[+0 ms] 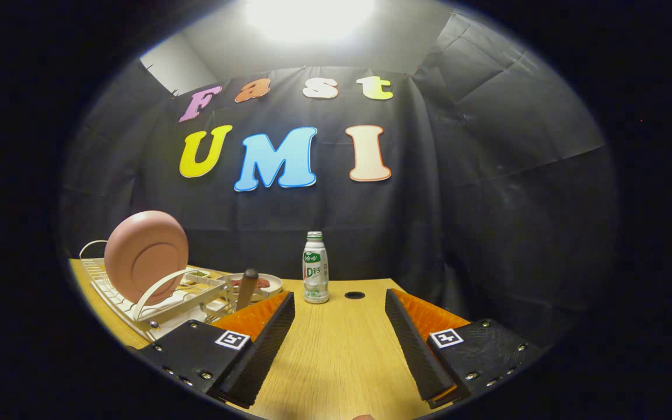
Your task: Take the plate from the dish rack, then take the spoon from the basket and place it into the plate.
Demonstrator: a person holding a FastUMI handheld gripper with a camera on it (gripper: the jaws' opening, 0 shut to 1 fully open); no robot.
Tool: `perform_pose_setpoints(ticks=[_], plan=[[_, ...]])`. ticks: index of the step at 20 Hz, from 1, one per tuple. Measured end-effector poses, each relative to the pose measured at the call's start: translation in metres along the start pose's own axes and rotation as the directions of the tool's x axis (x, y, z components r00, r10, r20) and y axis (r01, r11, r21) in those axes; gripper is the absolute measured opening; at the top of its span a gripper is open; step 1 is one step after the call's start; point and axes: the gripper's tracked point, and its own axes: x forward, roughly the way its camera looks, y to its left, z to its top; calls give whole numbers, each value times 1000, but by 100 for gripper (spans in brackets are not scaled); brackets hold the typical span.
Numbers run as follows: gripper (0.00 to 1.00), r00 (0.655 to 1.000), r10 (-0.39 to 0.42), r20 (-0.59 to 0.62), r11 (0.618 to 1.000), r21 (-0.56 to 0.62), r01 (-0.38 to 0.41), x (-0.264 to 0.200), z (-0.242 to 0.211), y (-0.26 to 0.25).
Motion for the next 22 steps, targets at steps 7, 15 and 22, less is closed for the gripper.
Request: perform_pose_setpoints(ticks=[7,15,22], plan=[[96,991,-137,4,989,-46,137,-33,53,-53],[96,993,-112,-36,989,-96,108,-100,106,-7],[96,998,-12,-63,999,-36,10,-121,148,88]])
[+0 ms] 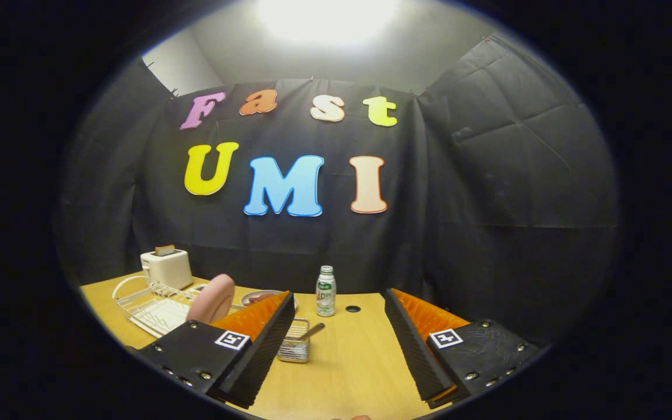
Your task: Take the plate from the dish rack, then take the spoon from the basket and place it into the plate.
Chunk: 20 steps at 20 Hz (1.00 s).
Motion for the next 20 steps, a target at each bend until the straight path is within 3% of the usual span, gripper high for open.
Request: perform_pose_setpoints(ticks=[5,11,20], plan=[[96,991,133,-18,990,56,-132,12,25,67],[96,955,254,-156,964,116,-238,62,19,128],[97,804,351,-480,936,149,-319,140,-52,192]])
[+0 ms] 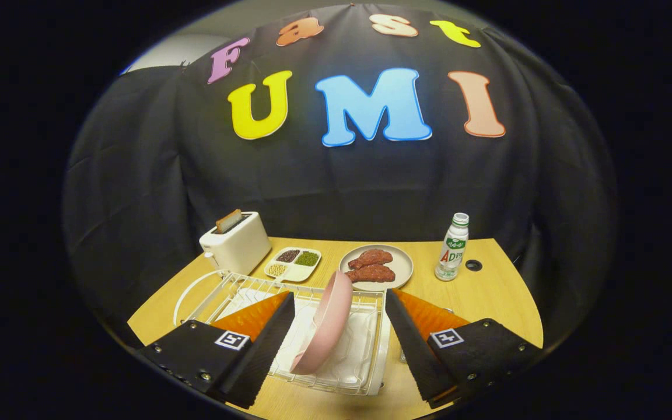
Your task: Take the plate from the dish rack, then take the spoon from the basket and place it into the plate.
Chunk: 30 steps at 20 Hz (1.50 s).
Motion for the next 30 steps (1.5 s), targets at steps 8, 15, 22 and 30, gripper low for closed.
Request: perform_pose_setpoints(ticks=[8,15,22,30], plan=[[97,945,41,-325,998,-31,-54,55,-34,5],[87,834,126,-536,992,71,-105,74,-62,19],[53,701,141,-700,987,154,-45,76,-99,16],[33,636,38,-770,990,116,82,61,-95,-10]])
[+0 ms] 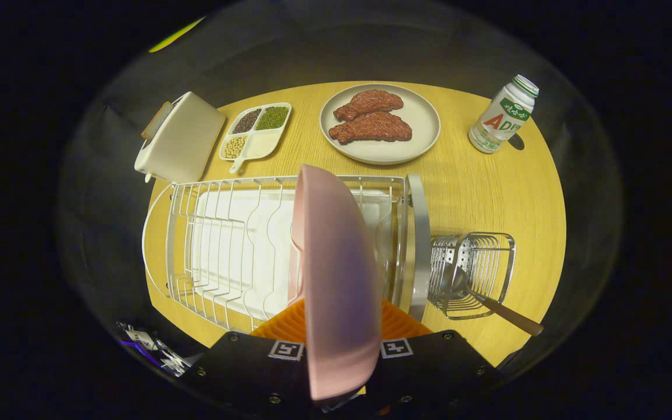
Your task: Take the plate from the dish rack, then take the spoon from the basket and place it into the plate.
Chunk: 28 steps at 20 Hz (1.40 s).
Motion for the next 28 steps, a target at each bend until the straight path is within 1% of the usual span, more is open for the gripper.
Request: perform_pose_setpoints(ticks=[4,9,14,17,20,21,22,25,27,28], plan=[[33,999,-39,-19,999,-15,38,-5,1,1],[33,993,-104,-54,992,-72,100,-12,6,2],[32,978,-200,-59,970,-153,189,-25,18,-2],[32,975,-219,-41,963,-171,210,-36,22,0],[32,977,-211,-33,965,-166,203,-46,17,-2],[32,981,-191,-36,969,-165,183,-46,15,-1],[27,985,-170,-41,975,-151,162,-47,11,-3],[27,990,-136,-38,980,-153,129,-47,0,-4],[27,995,-91,-44,986,-144,84,-49,-6,2],[27,998,-51,-45,992,-122,45,-52,-8,8]])
